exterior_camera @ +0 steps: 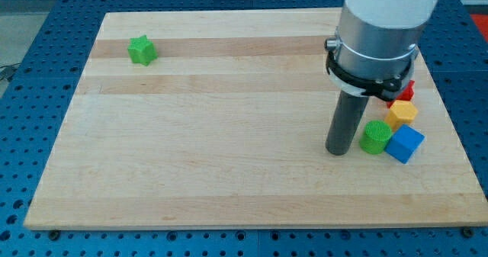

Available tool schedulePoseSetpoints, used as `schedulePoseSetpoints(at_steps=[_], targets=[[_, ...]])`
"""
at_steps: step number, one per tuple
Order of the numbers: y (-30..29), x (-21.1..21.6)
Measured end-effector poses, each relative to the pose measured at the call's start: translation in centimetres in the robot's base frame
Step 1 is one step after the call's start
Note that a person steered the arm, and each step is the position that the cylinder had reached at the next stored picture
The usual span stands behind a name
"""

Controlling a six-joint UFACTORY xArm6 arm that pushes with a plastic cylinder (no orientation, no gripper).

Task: Adjust the green circle diagonally bottom left to the blue cube

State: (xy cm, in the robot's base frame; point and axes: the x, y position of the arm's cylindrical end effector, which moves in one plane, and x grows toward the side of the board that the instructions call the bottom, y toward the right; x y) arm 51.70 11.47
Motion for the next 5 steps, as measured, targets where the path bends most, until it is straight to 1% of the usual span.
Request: schedulePoseSetpoints(at_steps=[1, 2, 3, 4, 5], targets=[[0.1, -1.4], [0.9, -3.7], [2.8, -3.8], [3.2, -3.8], [3.6, -2.7]])
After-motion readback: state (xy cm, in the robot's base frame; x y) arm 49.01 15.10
